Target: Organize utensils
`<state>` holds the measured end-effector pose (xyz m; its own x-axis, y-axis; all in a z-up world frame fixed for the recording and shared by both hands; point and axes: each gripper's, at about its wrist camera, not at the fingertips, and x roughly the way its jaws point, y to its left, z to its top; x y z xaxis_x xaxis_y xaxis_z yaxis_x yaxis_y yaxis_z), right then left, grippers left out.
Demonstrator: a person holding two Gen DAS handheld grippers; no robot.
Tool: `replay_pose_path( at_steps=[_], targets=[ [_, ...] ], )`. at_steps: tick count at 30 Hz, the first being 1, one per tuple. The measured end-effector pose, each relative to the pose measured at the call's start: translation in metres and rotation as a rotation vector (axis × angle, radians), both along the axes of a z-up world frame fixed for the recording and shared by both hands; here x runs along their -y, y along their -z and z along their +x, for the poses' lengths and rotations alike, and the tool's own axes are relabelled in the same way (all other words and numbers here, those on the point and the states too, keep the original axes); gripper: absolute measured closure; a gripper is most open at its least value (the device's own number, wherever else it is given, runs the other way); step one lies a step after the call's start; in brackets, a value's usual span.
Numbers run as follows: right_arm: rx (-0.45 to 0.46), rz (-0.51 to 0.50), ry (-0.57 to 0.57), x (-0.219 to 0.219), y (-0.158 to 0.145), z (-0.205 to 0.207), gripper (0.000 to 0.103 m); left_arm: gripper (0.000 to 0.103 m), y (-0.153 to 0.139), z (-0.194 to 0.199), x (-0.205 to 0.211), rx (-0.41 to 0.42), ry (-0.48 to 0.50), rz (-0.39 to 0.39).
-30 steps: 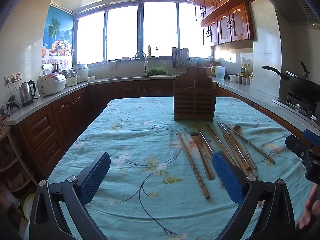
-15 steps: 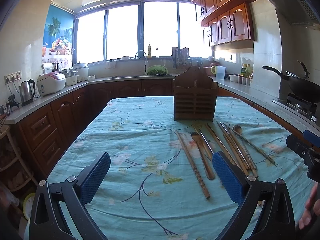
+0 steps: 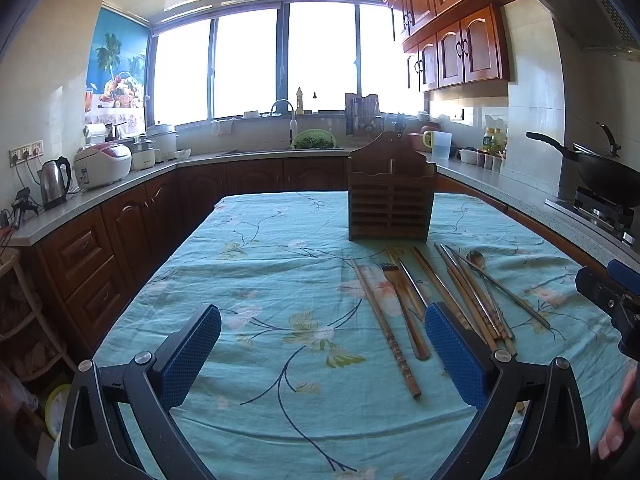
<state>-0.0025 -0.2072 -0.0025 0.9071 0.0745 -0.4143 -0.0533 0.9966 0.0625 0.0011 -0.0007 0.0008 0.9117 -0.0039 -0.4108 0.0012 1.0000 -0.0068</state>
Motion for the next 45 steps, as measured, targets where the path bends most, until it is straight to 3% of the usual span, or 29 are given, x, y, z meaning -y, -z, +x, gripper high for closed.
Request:
replay_pose_path(
  at_steps=[13,21,28,37,43,45],
  targets=[
    [-0.001,0.009,-0.002,0.0,-0.001,0.0,0.0,0.001,0.0,0.002,-0.003,-0.009,0.007,-0.011],
    [-0.026,0.028,-0.019,0.002,-0.003,0.008,0.0,0.001,-0.002,0.01,-0.011,-0.036,0.009,-0.061],
    [-0.077,0.046,-0.034,0.007,-0.003,0.022,0.0,0.001,-0.005,0.025,-0.012,-0.091,0.02,-0.083],
    [-0.165,0.08,-0.069,0.018,-0.008,0.059,0.001,0.005,-0.012,0.071,-0.024,-0.222,0.015,-0.139],
    [-0.237,0.094,-0.099,0.022,-0.005,0.099,0.023,0.019,-0.014,0.115,-0.03,-0.337,0.04,-0.185],
    [-0.277,0.092,-0.118,0.021,-0.002,0.117,0.037,0.025,-0.015,0.13,-0.031,-0.369,0.054,-0.197]
  ],
)
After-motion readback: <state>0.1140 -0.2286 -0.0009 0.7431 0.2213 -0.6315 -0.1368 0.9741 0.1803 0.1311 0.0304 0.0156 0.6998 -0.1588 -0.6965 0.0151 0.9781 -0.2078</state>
